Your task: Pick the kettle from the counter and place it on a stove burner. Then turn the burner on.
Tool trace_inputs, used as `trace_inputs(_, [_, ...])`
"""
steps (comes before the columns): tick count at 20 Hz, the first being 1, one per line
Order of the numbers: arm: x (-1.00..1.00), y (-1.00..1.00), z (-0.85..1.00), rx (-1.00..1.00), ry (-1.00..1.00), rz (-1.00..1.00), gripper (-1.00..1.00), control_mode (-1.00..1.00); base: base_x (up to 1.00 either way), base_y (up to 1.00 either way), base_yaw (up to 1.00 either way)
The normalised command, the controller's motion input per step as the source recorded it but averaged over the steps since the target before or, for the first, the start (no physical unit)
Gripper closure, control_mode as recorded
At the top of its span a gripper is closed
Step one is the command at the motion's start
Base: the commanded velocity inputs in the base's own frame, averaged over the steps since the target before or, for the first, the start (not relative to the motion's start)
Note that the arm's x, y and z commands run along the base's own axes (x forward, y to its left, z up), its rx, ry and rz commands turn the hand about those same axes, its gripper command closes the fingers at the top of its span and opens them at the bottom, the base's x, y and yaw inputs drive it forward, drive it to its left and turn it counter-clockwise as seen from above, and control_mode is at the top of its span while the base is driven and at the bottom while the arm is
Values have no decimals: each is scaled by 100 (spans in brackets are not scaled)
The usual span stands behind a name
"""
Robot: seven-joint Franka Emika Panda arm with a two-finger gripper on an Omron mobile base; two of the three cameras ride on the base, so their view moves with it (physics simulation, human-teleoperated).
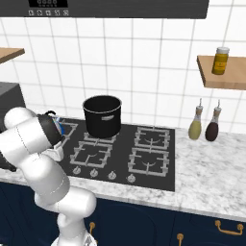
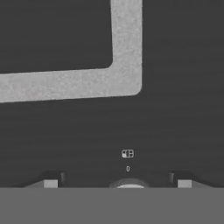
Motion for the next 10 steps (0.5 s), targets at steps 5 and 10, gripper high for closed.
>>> trace_inputs(5, [-2, 0, -23, 0, -1, 2, -100, -100, 0, 0, 0])
trace_inputs(10, [-33, -13, 0, 0, -7, 0, -100, -100, 0, 0, 0])
